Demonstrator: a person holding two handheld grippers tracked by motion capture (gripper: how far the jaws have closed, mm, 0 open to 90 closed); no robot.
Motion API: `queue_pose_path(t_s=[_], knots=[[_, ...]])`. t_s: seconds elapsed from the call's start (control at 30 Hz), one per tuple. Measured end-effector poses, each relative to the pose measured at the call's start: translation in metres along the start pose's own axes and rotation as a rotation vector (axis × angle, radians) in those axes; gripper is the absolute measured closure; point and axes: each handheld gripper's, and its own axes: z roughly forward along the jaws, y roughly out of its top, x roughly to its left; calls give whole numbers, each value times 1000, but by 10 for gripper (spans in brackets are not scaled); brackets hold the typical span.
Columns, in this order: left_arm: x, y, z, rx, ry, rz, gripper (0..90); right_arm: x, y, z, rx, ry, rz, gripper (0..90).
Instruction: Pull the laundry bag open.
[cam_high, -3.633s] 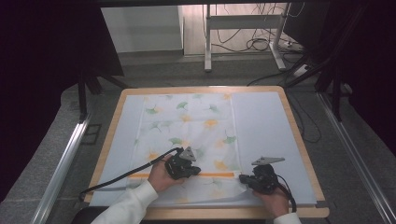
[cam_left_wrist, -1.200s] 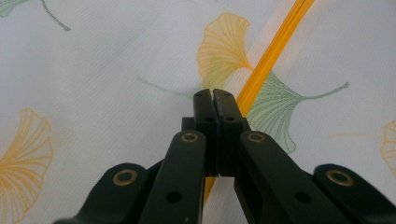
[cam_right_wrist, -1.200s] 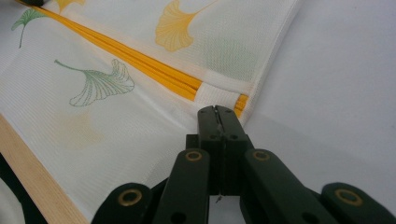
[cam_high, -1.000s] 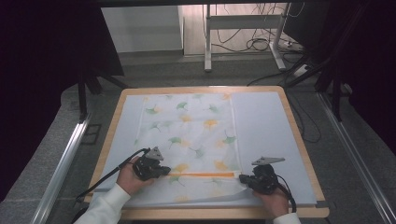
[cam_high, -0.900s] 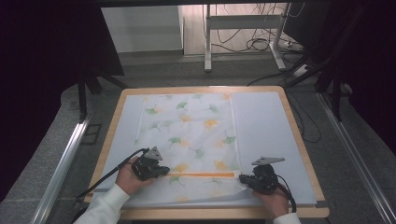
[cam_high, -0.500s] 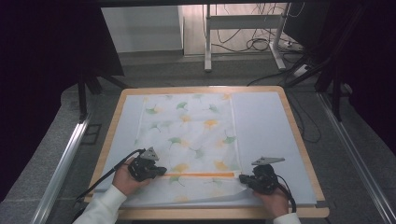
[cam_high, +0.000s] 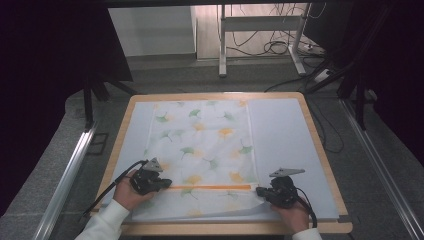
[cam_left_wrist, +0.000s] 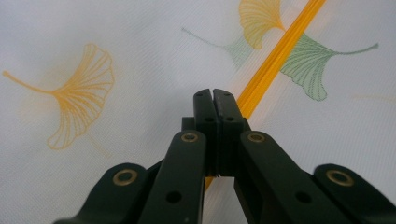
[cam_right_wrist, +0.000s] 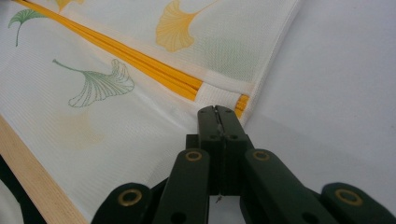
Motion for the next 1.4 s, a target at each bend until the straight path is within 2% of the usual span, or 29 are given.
queue_pose_path(t_s=[1.07, 1.4], knots=[[22, -32, -24, -14, 35, -90, 900, 1, 0, 0, -1, -4, 2, 899], [25, -36, -28, -17, 41, -97, 900, 1, 0, 0, -2, -4, -1, 899]])
